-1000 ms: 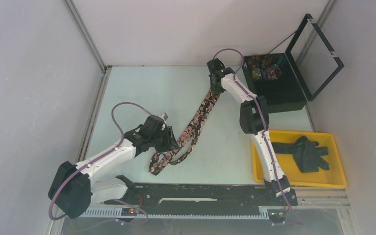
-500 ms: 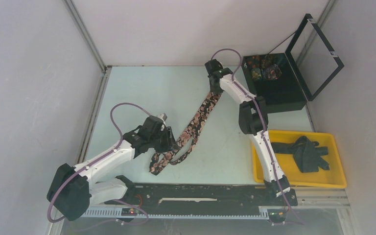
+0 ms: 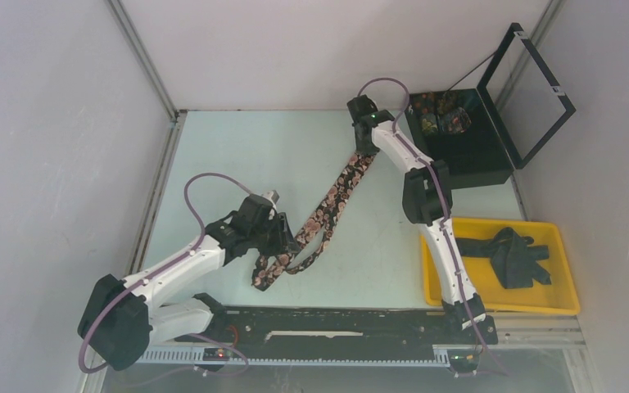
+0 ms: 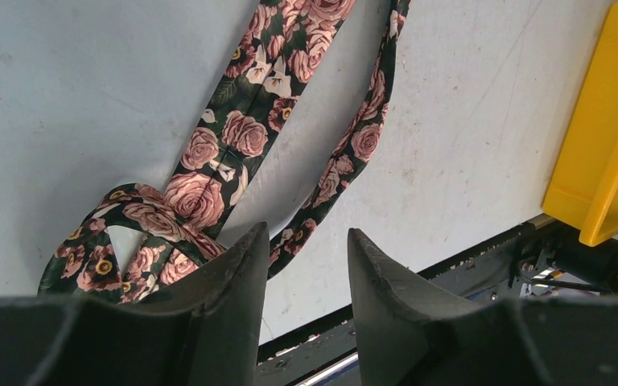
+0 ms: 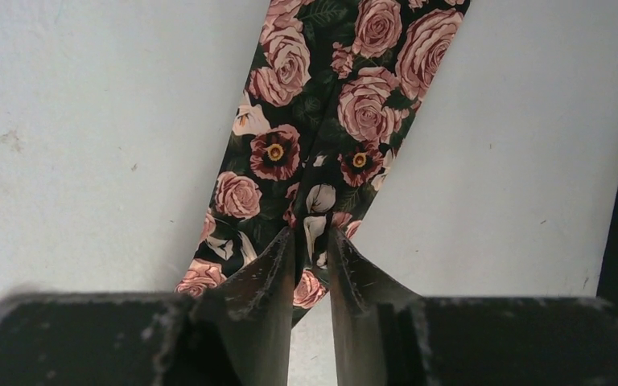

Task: Roll the ties
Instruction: Flatten out the tie at the center of the board.

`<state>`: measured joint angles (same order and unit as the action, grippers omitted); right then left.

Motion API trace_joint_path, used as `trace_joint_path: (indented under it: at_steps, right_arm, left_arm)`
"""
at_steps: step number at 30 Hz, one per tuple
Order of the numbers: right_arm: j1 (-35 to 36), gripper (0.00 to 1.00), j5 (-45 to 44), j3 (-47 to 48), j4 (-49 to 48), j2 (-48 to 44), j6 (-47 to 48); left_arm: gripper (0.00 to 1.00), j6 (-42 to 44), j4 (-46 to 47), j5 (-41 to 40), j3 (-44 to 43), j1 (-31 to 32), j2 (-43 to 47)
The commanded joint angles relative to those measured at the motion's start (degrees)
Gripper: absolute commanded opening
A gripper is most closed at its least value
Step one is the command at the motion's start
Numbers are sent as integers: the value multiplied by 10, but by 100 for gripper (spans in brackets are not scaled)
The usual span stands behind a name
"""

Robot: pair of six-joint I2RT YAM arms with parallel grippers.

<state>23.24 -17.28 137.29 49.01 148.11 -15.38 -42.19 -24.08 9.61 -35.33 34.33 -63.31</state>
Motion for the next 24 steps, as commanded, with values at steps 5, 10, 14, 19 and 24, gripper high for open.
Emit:
trace_joint_path:
  at_steps: [5,10,14,19,24]
  right_arm:
    - [-1,33,14,17,1,-20,0]
    - [-1,22,14,16,0,-22,-1]
    - [0,17,14,16,-1,-21,-2]
    - [2,20,16,16,-1,-13,-4]
    - [3,21,20,15,1,-2,-6]
  left_arm:
    - [46,-4,14,1,3,-1,7]
    - [46,-6,12,1,4,-1,12]
    - [46,-7,11,0,4,-1,15]
    - [46,-7,8,-3,7,-1,21]
    - [46,-7,6,-4,10,-1,24]
